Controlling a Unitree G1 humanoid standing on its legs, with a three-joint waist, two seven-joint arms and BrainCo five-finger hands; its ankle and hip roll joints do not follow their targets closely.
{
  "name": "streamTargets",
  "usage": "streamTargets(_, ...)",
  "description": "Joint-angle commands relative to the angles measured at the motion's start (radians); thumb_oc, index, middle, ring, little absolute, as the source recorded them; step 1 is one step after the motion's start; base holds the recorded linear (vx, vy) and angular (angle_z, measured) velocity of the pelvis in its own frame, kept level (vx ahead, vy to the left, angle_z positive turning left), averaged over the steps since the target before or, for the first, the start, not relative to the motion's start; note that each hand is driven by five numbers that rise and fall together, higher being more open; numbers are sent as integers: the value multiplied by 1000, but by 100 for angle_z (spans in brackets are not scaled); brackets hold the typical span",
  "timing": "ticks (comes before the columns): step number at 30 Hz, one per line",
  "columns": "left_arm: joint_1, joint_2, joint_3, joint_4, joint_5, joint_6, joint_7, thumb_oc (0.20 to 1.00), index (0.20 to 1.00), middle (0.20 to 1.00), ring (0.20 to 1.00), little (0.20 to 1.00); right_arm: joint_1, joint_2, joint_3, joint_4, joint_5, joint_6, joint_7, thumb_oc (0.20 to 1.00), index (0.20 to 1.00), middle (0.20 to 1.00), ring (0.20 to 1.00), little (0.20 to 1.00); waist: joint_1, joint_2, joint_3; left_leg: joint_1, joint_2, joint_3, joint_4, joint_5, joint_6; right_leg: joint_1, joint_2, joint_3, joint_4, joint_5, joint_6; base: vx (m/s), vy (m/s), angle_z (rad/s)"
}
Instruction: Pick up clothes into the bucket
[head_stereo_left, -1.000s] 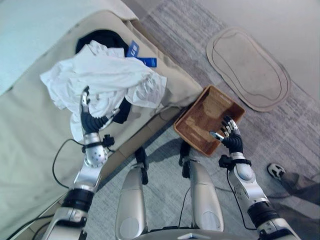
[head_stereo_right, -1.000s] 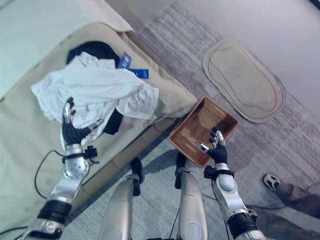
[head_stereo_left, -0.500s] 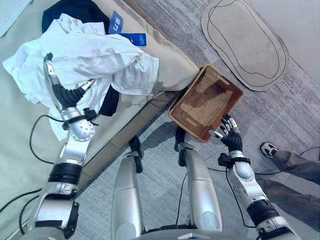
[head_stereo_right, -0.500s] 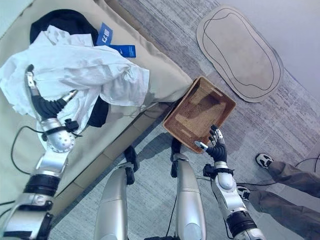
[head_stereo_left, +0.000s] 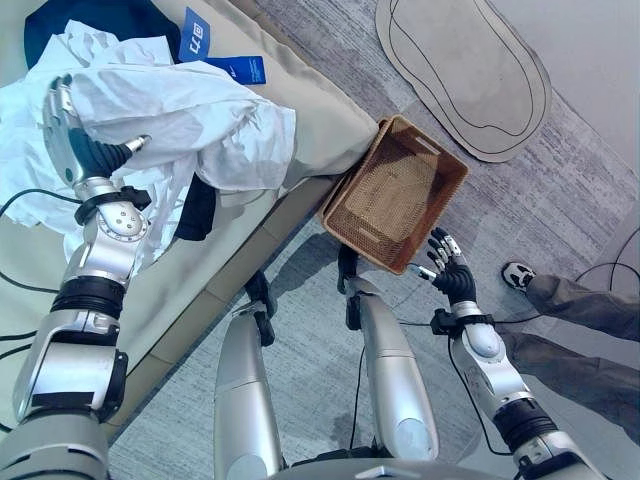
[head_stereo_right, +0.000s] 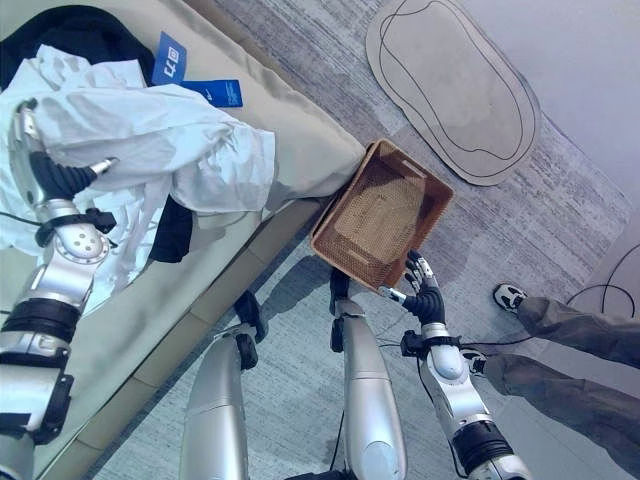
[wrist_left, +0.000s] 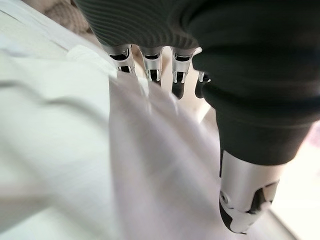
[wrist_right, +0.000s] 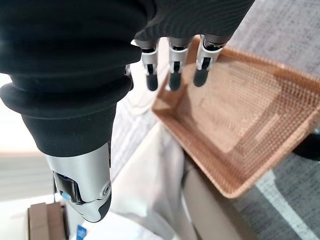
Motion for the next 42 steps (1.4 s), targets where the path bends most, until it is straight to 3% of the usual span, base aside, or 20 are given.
streamTargets(1, -11, 56, -26, 4, 24, -49, -45, 1000, 1000, 1000, 1000, 1000, 41, -38, 7, -77, 6, -73, 19, 1000, 1000, 1000, 1000, 1000, 7, -24, -74, -37, 20, -6, 14, -26, -6, 16, -96, 78, -61, 44, 128, 0, 0, 0)
streamTargets(13, -89, 40, -138, 169, 99, 27, -210, 1000, 1000, 1000, 1000, 1000, 32, -39, -4, -65, 1, -49, 42, 1000, 1000, 1000, 1000, 1000, -7, -16, -79, -53, 24, 3, 12, -18, -5, -1, -102, 78, -73, 59, 130, 1, 11, -4)
streamTargets(15, -86, 35, -133, 172, 107, 34, -203, 200, 200, 200, 200, 200, 40, -39, -5, -70, 1, -49, 49, 1000, 1000, 1000, 1000, 1000, -8, -14, -86, -53, 24, 2, 9, -17, -6, 0, -104, 74, -75, 59, 130, 0, 0, 0)
streamTargets(28, 22, 47, -74, 18, 149, 14, -185, 200, 200, 200, 200, 200, 43, -39, -28, -69, -3, -47, 58, 1000, 1000, 1000, 1000, 1000, 15, 7, -113, -23, 14, -15, -28, -5, -12, 29, -115, 52, -79, 53, 126, 0, 0, 0)
streamTargets(34, 211, -8, 43, -242, 159, -30, -192, 200, 200, 200, 200, 200, 34, -33, -68, -62, -24, -35, 45, 1000, 1000, 1000, 1000, 1000, 48, 16, -126, 82, 7, -15, -109, 12, -19, 136, -124, 29, -145, 63, 129, 13, -22, 4)
streamTargets(35, 242, -20, 62, -289, 161, -34, -201, 200, 200, 200, 200, 200, 31, -32, -77, -60, -29, -33, 42, 1000, 1000, 1000, 1000, 1000, 49, 14, -125, 92, -2, -9, -130, 46, -11, 147, -132, 24, -164, 89, 121, -34, -22, 3)
streamTargets(42, 399, -66, 158, -539, 154, -83, -263, 200, 200, 200, 200, 200, 5, -28, -98, -44, -76, -8, 34, 1000, 1000, 1000, 1000, 1000, 86, 24, -146, 246, -22, -13, -232, 75, -26, 316, -138, -9, -251, 98, 122, 41, -43, 8)
